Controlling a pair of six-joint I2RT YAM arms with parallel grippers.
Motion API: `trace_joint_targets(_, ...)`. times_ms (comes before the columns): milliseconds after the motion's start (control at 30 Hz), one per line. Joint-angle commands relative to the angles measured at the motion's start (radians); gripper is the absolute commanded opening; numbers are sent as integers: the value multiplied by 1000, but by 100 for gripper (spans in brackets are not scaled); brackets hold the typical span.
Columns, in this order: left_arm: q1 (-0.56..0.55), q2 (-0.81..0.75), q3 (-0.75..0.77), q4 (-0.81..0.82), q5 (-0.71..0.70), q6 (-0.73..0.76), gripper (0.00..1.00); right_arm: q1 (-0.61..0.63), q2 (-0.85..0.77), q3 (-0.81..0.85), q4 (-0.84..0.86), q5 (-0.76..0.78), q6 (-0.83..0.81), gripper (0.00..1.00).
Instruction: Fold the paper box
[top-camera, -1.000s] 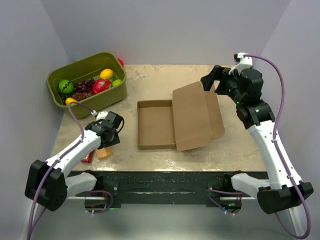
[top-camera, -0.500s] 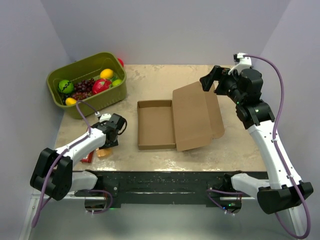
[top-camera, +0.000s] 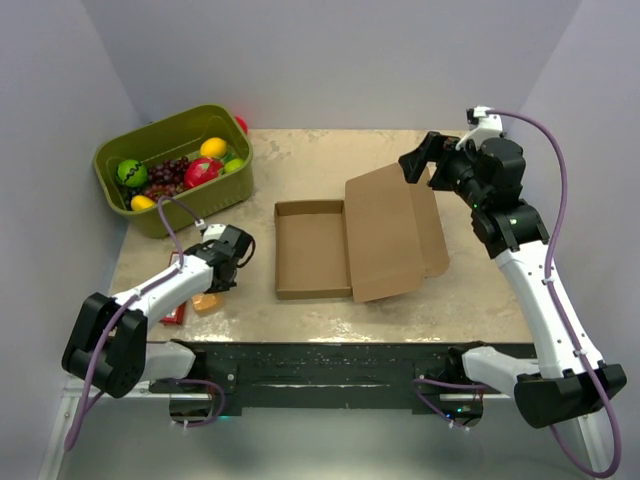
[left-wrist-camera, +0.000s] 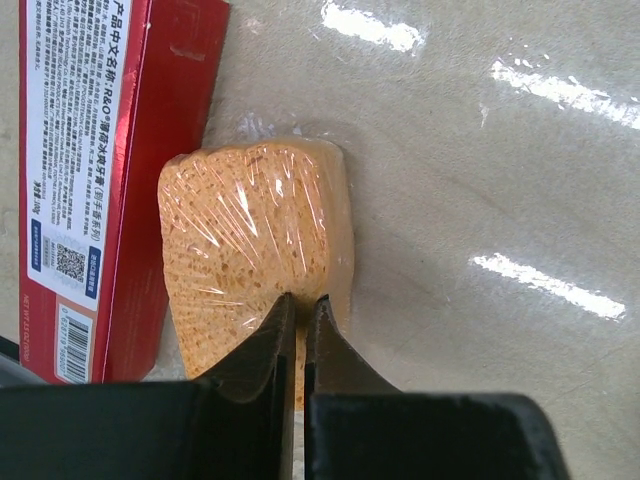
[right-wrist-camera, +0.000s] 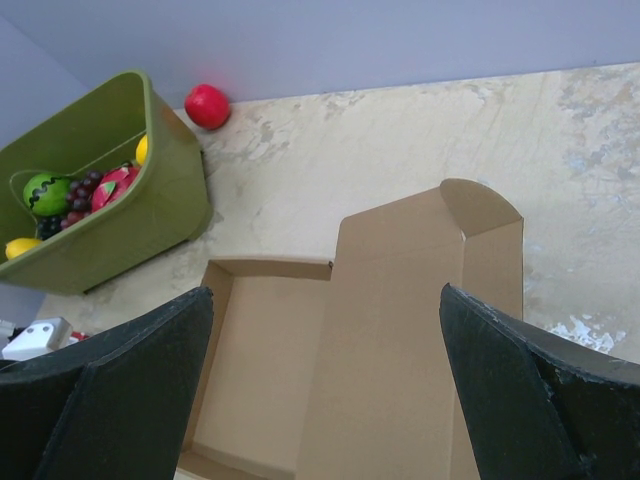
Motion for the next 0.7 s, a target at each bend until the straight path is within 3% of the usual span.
trace_joint_targets(0,4,1,-11,67,112,15,0,-4,-12,-5,33,3,7,99)
trace_joint_targets(333,3,-269,55,96,249,113,0,-3,0,-11,40,14,13,99)
trace_joint_targets(667,-26,-305,223,86,295,144,0,-4,6,-29,66,15,26,99)
